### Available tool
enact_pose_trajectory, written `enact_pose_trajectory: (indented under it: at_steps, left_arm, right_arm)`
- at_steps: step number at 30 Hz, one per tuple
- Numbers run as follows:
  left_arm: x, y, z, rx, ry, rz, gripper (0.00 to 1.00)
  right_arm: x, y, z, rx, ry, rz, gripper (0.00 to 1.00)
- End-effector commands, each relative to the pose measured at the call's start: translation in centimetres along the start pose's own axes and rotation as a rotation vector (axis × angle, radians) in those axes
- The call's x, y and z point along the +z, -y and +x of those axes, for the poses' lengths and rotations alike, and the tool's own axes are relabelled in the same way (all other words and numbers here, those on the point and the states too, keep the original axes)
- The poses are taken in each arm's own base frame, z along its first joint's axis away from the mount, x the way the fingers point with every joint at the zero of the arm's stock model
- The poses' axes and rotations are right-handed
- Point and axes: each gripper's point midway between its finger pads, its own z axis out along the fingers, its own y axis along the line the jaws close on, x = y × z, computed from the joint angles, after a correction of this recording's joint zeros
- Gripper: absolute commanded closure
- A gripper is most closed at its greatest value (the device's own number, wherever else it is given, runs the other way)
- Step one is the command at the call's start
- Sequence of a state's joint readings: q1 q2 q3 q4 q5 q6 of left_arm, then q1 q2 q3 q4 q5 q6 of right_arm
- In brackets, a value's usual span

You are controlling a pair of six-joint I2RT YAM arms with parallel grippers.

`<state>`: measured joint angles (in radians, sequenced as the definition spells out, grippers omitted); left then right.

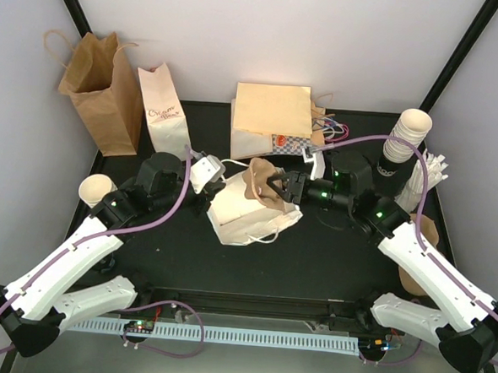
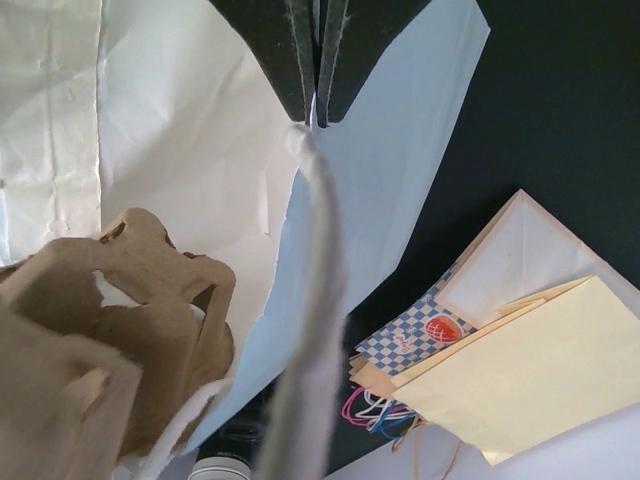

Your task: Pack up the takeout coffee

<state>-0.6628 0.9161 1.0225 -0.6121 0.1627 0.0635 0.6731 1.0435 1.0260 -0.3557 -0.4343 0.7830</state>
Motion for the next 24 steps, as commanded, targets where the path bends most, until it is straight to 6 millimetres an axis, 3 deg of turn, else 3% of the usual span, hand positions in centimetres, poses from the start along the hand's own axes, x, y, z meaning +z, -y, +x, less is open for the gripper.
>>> enact_pose_trajectory:
  at_steps: [1,11,24]
  left_arm:
    - [-0.3,0.7,-1.1,-0.023,0.04,0.033,0.98]
    - [-0.3,1.4,-2.3,-0.077,0.036,0.081,0.98]
    - [-0.3,2.0,-2.3,-0.151,-0.002,0.115,0.98]
  right_arm:
    - [-0.2,1.2,0.1,-0.118,-0.011,0.097,0.55]
    - [1.3,2.0,3.0,-0.294,-0.102,0.255,0.55]
    - [3.9,3.6,4.5,-0.551,-0.051,0.553,0.56]
